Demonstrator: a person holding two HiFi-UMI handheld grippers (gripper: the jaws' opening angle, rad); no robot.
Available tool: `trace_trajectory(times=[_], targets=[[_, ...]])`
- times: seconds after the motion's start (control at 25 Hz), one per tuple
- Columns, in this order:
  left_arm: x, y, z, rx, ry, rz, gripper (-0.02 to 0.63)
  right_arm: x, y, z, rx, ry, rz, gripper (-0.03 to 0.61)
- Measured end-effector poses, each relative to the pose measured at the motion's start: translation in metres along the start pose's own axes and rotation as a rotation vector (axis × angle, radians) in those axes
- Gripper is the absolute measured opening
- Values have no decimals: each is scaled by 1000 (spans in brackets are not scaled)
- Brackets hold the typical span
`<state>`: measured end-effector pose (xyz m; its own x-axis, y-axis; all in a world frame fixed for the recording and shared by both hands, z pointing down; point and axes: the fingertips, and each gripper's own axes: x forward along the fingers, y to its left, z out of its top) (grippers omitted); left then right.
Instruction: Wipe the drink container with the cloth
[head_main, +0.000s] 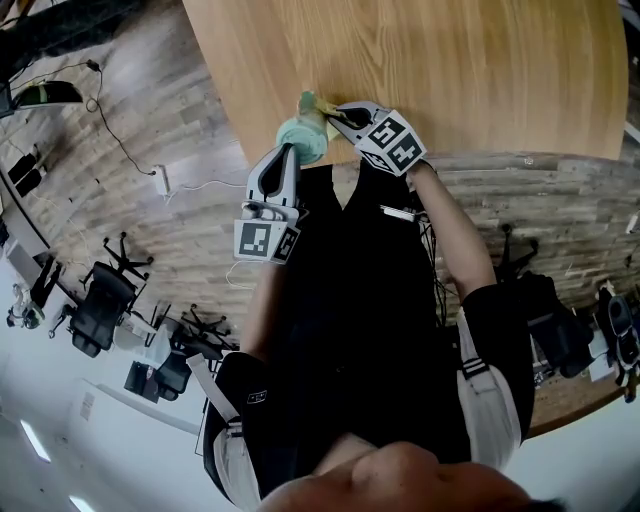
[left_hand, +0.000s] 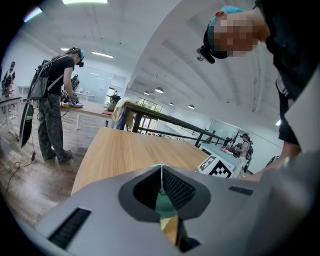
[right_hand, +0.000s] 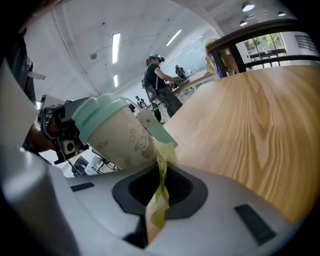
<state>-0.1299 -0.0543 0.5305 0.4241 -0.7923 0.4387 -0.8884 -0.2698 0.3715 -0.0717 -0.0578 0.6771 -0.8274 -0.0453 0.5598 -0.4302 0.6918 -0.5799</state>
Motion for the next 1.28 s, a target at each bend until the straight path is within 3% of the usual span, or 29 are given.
trace_trajectory(times=[0.4,0.52,0.68,1.04,1.28], targets=[[-1,-5,2,-9,-19,-7,26,4,-8,3,-15,24,15,43],[0,3,-4,-4,6,10,26,-2,0,16,-63,0,52,43],[2,2,3,-24,-26,-3,26,-20,21,37,-155,-26,112,43],[1,4,-1,-32,-5,18,26,-44,47,60,-384,10,171,43],[0,5,-2,-40,-10,26,26,-30,38,54,-387,38,216,43]])
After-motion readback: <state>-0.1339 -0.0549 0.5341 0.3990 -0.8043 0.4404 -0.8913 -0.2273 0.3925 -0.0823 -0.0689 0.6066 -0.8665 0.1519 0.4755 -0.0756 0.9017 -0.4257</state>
